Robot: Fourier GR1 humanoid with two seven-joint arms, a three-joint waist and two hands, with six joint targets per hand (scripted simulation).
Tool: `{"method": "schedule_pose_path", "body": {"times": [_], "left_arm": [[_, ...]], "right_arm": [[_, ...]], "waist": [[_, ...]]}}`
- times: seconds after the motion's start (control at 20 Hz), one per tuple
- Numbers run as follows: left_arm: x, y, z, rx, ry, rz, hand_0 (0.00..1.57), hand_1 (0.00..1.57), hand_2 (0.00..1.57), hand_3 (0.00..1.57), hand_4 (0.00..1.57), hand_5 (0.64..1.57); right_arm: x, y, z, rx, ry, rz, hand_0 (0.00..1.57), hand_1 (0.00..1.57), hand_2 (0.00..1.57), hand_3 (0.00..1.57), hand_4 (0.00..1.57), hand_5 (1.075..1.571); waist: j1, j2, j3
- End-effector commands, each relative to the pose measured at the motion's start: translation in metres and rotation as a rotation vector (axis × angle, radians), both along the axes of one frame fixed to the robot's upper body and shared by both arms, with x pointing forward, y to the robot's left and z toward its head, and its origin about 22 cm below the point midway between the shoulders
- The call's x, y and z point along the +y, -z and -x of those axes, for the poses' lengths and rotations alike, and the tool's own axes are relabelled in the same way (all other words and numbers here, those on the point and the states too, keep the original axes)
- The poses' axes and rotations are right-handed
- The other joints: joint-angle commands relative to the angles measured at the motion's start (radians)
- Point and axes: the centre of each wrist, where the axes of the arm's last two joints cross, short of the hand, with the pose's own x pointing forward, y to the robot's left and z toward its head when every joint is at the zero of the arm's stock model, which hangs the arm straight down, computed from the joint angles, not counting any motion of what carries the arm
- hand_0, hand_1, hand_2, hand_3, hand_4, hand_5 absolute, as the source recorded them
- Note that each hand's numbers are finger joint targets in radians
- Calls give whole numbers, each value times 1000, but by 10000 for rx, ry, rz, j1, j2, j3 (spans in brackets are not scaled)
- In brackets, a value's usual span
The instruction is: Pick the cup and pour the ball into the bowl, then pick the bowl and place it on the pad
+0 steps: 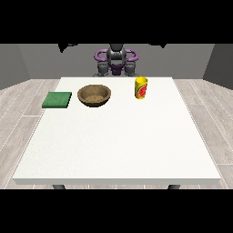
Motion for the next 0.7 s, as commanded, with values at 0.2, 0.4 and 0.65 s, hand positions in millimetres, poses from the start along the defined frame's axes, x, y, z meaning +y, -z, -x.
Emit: {"method": "schedule_pose_path", "body": {"times": [0.2,0.4,0.65], "left_arm": [[40,-17,9,-1023,-722,223,0,0,0,0,0,1544],[60,-15,-10,-2198,-478,273,0,0,0,0,0,1541],[31,4,-30,-2714,-643,32,0,0,0,0,0,1529]], "right_arm": [[-34,-26,13,-963,-466,-394,0,0,0,0,0,1570],[-34,-20,-6,-1772,-506,-570,0,0,0,0,0,1570],[-3,-18,-26,-2209,-822,-515,0,0,0,0,0,1570]], "waist": [[-328,829,17],[-349,1974,16],[-527,2842,15]]}}
